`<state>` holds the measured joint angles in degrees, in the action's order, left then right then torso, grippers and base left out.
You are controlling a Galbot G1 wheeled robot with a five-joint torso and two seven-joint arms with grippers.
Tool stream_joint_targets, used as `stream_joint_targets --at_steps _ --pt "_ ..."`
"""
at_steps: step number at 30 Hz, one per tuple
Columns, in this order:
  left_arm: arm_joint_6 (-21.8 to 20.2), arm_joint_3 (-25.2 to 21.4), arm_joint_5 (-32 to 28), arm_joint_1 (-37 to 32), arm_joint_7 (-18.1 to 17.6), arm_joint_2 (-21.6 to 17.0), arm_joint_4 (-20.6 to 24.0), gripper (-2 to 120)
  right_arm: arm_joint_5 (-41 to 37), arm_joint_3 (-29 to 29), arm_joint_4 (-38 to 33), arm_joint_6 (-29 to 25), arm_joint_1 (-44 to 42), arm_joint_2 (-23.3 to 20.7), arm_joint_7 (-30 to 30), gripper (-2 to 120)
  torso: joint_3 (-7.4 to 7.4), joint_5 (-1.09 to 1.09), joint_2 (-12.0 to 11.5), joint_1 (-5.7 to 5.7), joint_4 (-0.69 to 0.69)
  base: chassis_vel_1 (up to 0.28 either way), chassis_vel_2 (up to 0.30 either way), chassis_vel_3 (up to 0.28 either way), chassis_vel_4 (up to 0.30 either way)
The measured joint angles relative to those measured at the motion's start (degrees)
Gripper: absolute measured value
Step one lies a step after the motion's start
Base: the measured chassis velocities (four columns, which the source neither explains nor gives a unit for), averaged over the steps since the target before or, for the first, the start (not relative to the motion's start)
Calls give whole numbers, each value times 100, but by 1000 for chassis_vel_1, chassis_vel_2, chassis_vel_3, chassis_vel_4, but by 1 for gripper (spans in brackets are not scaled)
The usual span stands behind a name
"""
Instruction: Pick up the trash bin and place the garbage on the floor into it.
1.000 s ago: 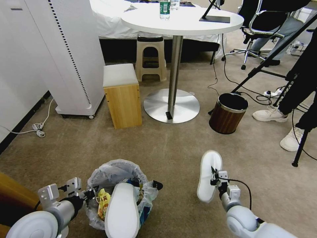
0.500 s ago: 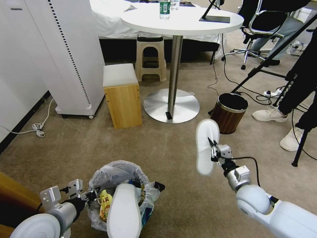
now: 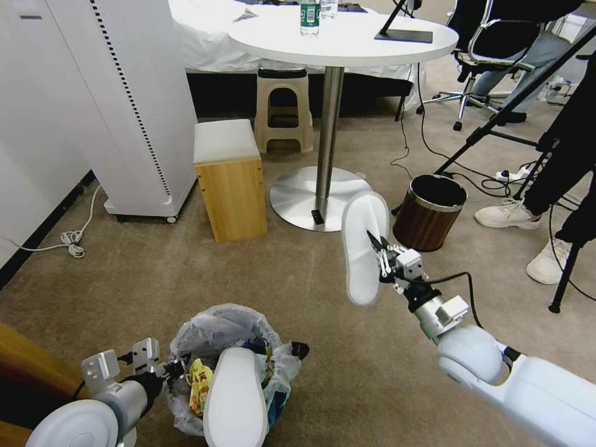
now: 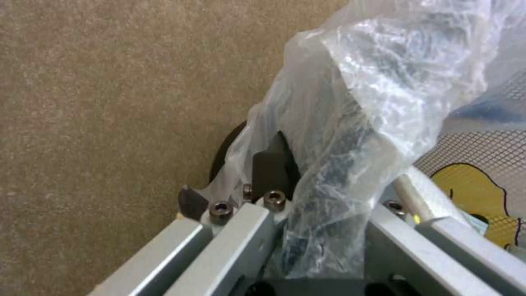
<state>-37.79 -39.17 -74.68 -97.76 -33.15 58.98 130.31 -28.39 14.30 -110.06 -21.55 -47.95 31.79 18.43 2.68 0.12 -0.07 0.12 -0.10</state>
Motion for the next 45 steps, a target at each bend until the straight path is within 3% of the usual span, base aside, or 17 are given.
stream_joint_targets --at_steps 12,21,33,45 --pt "-52 97 1 9 14 -51 80 0 208 71 270 -464 268 239 -524 0 0 0 0 0 0 0 0 0 0" --pt "-94 120 25 -69 32 -41 192 0 -41 778 446 -1228 1098 919 -1029 0 0 -2 0 0 1 0 0 0 0" --pt "-96 139 41 -65 28 4 236 0 -364 1404 412 -1377 1502 1343 -1285 0 0 -1 0 0 0 0 0 0 0" --pt "-110 155 -15 -95 -4 -7 419 0 -524 2242 894 -1540 2209 1892 -1473 0 1 0 0 0 0 0 0 0 0"
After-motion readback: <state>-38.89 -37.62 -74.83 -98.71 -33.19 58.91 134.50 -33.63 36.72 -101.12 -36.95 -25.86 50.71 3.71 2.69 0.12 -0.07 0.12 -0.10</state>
